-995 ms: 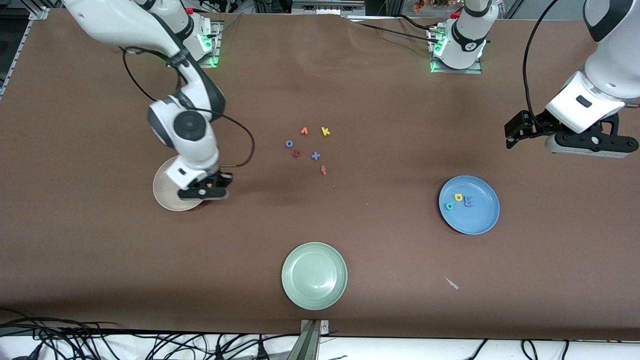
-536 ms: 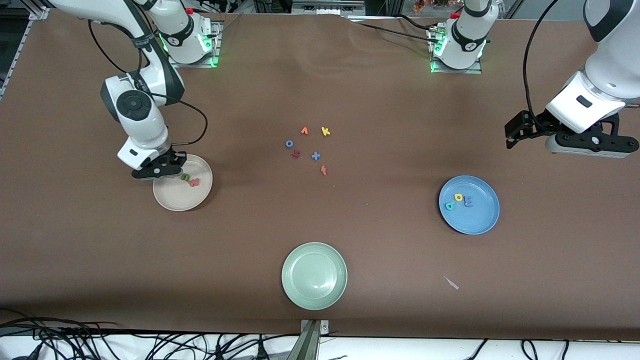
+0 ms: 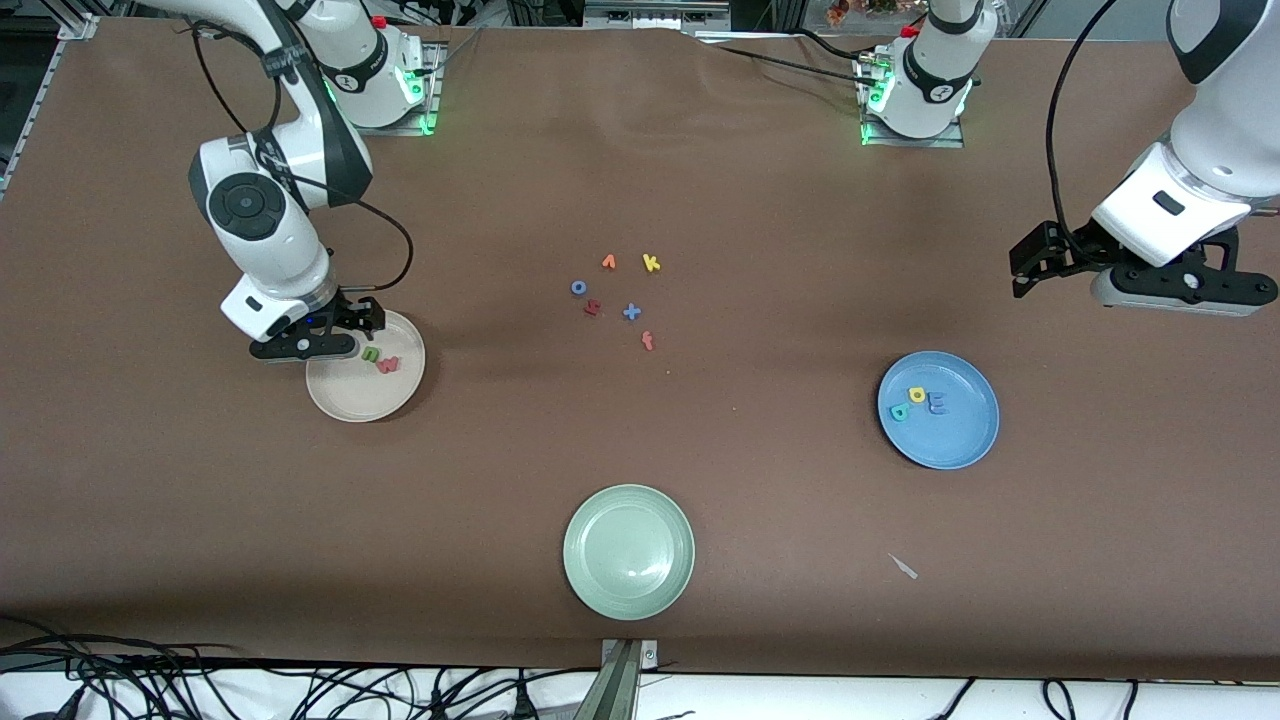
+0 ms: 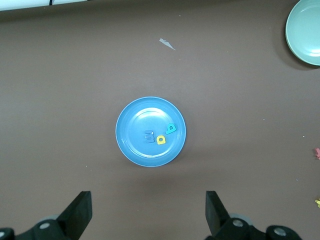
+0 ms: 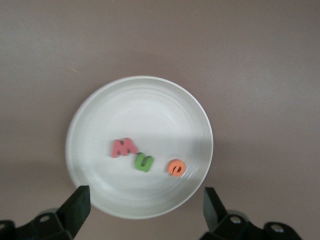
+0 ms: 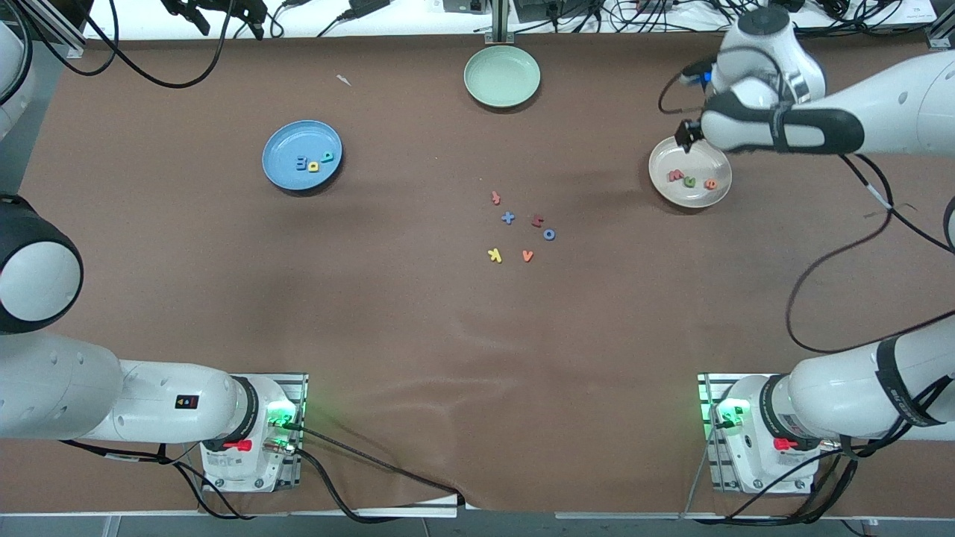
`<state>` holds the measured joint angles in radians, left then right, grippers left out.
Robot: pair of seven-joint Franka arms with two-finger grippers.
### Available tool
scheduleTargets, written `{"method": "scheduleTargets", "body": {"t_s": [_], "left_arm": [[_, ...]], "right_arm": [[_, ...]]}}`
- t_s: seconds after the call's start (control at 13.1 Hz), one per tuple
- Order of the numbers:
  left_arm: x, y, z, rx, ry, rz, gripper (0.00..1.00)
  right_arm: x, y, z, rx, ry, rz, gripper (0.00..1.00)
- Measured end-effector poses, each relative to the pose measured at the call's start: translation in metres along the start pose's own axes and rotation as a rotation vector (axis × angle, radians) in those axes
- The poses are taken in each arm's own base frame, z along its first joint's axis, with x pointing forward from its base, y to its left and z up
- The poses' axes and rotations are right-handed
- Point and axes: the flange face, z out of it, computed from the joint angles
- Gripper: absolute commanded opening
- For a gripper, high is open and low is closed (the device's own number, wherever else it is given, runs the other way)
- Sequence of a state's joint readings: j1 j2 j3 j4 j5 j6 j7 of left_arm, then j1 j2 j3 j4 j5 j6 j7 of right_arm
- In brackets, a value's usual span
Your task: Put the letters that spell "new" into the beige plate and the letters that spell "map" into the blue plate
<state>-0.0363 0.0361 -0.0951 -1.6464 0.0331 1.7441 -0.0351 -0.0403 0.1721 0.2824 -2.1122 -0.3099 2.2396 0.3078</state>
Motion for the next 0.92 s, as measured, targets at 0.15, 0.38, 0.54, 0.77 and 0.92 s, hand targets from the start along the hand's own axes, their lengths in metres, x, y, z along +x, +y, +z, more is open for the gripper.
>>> {"method": "scheduleTargets", "body": {"t_s": [0.15,0.38,0.54,0.77,0.92], "left_arm": [[0.000,0.000,0.000,0.000,0.000,0.000,1.00],[0.000,0.000,0.000,0.000,0.000,0.000,1.00],[0.000,0.000,0.000,0.000,0.000,-0.001,1.00],[0.000,-0.001,0.000,0.000,0.000,-0.001,1.00],[0.000,-0.001,0.000,0.000,0.000,-0.001,1.00]], "right_arm": [[0.018,-0.002,-0.067,0.024,-0.045,0.035,1.00],[0.030,0.022,-0.149,0.103,-0.104,0.030,1.00],[0.030,0.062,-0.188,0.145,-0.129,0.026,1.00],[0.021,0.132,-0.203,0.190,-0.133,0.019,1.00],[0.019,0.139,-0.211,0.195,-0.133,0.012,1.00]]}}
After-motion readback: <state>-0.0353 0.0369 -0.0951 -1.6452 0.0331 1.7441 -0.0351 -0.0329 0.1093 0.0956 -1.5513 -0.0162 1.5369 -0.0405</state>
